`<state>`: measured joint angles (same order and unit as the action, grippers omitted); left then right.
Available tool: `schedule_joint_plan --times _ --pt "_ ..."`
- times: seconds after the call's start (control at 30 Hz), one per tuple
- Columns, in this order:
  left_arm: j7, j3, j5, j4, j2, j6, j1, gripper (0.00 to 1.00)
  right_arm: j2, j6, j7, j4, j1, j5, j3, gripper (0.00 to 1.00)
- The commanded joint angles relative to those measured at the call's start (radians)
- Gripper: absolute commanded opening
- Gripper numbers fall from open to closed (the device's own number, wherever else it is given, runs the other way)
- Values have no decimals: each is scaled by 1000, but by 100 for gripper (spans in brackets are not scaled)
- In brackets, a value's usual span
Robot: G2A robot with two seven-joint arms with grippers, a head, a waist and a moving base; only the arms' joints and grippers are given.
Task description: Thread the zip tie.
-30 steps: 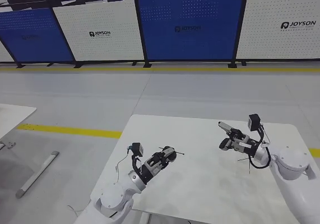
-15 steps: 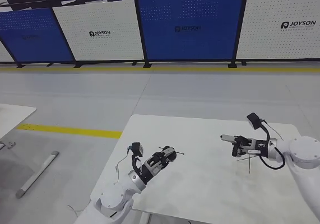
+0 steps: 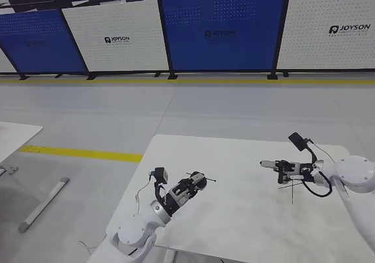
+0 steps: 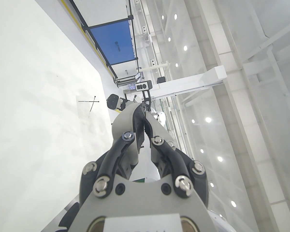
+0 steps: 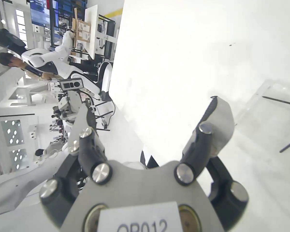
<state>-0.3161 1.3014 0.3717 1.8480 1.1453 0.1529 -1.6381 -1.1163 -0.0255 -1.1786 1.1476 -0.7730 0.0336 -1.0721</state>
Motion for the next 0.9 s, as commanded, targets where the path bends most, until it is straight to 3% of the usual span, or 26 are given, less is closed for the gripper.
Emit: schedule_joint_plan --times 0.0,0.27,0.4,0.5,0.8,0.87 --pt "0 0 0 0 0 0 0 0 0 3 1 3 -3 5 3 100" --pt "0 0 0 0 0 0 0 0 27 36 -111 18 25 184 9 100" --pt "0 0 0 0 0 0 0 0 30 73 -172 9 60 280 48 100" --pt "0 0 0 0 0 0 0 0 22 88 -97 -12 80 308 68 100" --pt "0 0 0 0 0 0 0 0 22 88 -97 -12 80 308 68 100" --pt "0 0 0 0 0 0 0 0 21 45 -69 -9 75 350 84 100"
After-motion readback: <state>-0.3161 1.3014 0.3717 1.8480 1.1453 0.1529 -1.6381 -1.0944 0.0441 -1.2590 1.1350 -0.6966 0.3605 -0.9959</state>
